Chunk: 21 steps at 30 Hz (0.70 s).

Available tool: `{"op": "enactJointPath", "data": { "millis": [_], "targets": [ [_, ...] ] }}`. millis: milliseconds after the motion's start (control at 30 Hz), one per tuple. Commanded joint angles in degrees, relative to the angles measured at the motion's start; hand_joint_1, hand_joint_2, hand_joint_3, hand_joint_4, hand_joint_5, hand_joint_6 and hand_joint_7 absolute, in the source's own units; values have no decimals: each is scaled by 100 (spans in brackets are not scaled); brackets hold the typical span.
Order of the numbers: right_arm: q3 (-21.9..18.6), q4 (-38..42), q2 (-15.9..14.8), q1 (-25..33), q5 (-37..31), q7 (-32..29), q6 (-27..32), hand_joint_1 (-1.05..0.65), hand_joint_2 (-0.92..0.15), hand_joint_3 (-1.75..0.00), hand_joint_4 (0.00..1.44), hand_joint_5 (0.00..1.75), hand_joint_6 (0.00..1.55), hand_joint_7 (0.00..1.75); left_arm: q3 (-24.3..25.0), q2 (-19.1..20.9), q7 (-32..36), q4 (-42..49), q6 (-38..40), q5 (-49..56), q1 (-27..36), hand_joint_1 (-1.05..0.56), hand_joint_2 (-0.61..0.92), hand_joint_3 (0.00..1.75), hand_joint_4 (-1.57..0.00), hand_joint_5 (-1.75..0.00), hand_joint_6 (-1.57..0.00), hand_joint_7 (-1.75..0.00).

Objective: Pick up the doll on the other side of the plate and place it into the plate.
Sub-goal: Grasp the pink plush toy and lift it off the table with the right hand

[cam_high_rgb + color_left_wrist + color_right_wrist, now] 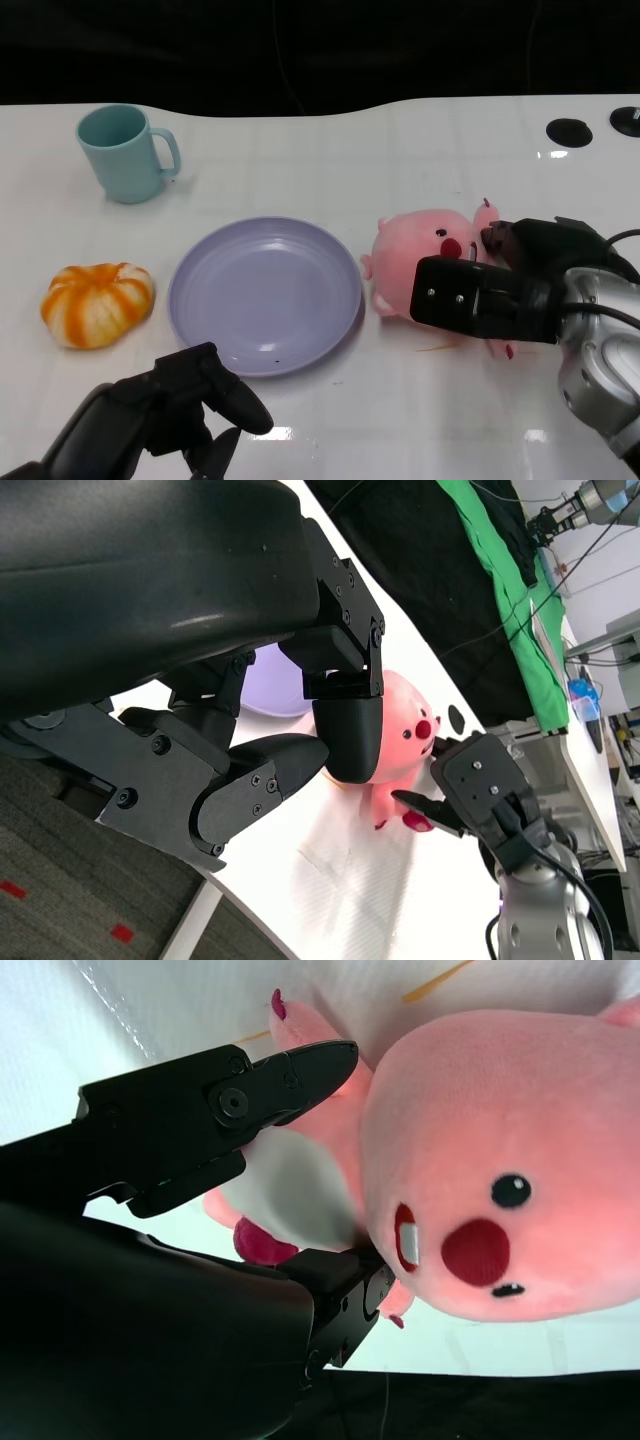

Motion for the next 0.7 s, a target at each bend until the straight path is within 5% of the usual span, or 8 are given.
{"op": "enactJointPath", "data": {
  "millis": [33,400,567,700],
  "targets": [
    [62,625,-19,-250,165,22,-288,-64,-87,-1,9,40,47,2,26,63,-66,-137,-65,4,88,-23,62,101,-68,-168,-68,-138],
    [322,2778,298,-1265,424,-126,-1265,-72,-91,-1,10,37,45,0,94,91,-70,-451,78,-47,361,-25,62,101,-65,-168,-69,-137],
    [495,3990,613,-1695,370,-755,-1770,-72,-92,0,14,37,48,1,94,133,-75,-599,108,2,449,-26,63,98,-63,-168,-69,-137],
    [521,4530,751,-1699,393,-1797,-2233,-64,-89,0,35,37,70,4,23,114,-56,-682,115,-22,504,-26,64,97,-64,-170,-69,-138]
  ]
}}
